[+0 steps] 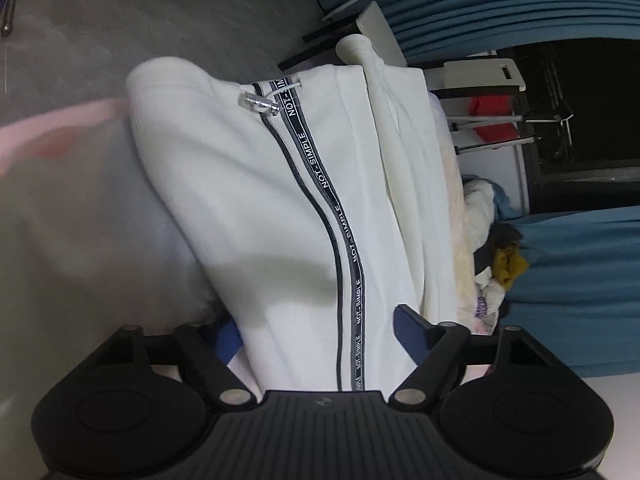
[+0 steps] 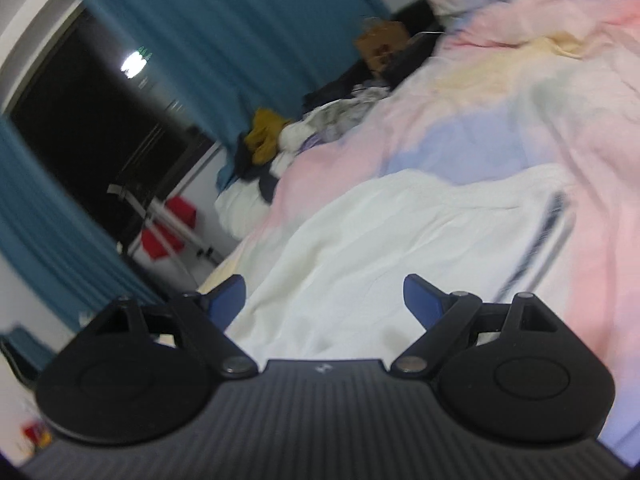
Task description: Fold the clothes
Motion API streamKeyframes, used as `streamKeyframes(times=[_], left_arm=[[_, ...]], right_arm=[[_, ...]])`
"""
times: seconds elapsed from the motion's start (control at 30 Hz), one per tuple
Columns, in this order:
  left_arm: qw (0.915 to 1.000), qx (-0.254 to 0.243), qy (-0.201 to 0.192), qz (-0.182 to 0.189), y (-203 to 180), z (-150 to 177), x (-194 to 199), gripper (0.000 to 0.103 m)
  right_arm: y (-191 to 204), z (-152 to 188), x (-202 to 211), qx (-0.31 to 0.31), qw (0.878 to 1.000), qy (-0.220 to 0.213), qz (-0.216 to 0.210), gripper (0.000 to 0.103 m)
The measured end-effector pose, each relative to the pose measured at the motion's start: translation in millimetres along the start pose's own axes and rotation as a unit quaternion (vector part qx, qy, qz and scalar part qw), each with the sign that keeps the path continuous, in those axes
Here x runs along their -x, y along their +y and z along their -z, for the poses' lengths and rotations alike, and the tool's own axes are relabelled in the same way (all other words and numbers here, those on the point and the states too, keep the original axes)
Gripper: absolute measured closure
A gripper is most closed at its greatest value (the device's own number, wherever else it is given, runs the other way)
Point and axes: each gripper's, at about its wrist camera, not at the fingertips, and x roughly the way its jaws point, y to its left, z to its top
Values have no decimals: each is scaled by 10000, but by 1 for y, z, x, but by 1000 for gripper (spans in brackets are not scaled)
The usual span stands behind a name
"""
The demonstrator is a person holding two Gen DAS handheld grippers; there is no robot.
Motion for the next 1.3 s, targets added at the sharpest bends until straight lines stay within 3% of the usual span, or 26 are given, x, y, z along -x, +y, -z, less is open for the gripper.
streamKeyframes(times=[0.23, 0.3, 0.4, 0.53, 0.67, 0.73, 0.77, 0.83, 1.07, 1.17, 1.3], left_arm=[[9999, 82, -62, 63, 9, 4, -7, 58], [9999, -32, -139, 93, 0, 7, -10, 79], [9992, -250, -282, 144, -17, 12, -11, 92], [9960, -669, -544, 227, -38, 18, 2, 95], [9939, -699, -770, 378, -36, 23, 22, 97], [9933, -702, -840, 364, -37, 23, 24, 97], [9934, -679, -865, 338, -37, 23, 25, 97], [9934, -625, -914, 285, -38, 22, 29, 97], [9931, -434, -1088, 101, -41, 21, 41, 100], [9927, -332, -1156, 20, -46, 20, 49, 100], [9913, -228, -1290, -156, -82, 16, 73, 100]], right_arm=[[-113, -61, 47, -549, 9889, -371, 1329, 14], [-135, -65, 37, -691, 9874, -36, 1422, 14], [-150, -64, 11, -860, 9873, 439, 1262, 21], [-147, -54, -32, -894, 9877, 904, 908, 28], [-137, -39, -69, -697, 9846, 932, 1302, 40], [-137, -35, -72, -825, 9838, 906, 1307, 68], [-135, -35, -68, -865, 9844, 849, 1272, 69], [-132, -36, -61, -946, 9855, 735, 1202, 81], [-120, -39, -34, -1227, 9873, 336, 954, 85], [-110, -55, -23, -1182, 9893, 380, 772, 85], [-90, -74, -15, -1189, 9899, 574, 521, 85]])
